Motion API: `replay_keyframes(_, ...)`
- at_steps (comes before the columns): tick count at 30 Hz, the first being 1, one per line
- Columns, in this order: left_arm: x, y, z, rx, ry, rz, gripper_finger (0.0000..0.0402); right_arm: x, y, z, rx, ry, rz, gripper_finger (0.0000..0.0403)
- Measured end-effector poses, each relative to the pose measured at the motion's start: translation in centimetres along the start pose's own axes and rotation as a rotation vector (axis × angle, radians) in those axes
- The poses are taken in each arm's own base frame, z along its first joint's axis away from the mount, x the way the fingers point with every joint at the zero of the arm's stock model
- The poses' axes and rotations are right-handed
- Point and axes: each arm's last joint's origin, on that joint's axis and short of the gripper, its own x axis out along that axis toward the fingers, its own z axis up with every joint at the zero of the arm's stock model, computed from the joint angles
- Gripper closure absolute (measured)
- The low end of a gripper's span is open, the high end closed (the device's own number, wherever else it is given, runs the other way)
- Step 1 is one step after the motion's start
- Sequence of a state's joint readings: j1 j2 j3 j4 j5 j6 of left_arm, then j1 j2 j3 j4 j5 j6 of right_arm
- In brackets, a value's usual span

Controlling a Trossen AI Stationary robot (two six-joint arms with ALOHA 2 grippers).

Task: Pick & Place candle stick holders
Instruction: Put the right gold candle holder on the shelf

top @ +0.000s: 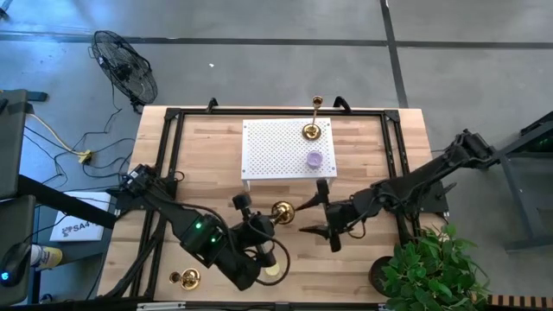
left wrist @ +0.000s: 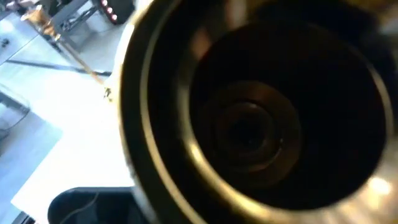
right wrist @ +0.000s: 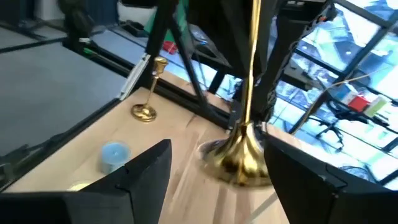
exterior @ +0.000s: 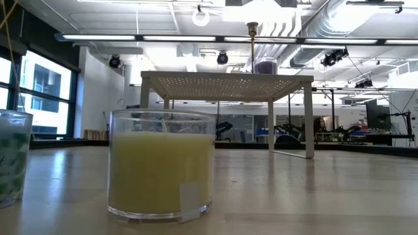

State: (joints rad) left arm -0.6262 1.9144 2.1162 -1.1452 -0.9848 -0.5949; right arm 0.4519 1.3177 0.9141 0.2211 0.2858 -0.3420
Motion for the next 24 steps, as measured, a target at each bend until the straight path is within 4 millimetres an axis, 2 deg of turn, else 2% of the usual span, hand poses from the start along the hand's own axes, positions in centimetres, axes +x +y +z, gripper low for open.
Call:
replay_keyframes(4,0.0,-0.2,0.4,0.002,-0.025,-0.015,0.0393,1.5,0.1,0.7,-0.037,0.017,-0.044,0.0156)
replay_keyframes(13,0.0,-0.3,0.4,0.002,-0.027,-0.016,0.0393,3.7,0.2,2.2,-0.057,0.058,-0.027,0.0183)
replay_keyframes(24,-0.1,-0.4,0.4,-0.003,-0.019,-0.040,0.0393,4.1,0.3,2.5,-0.063,0.044,-0.020,0.0227)
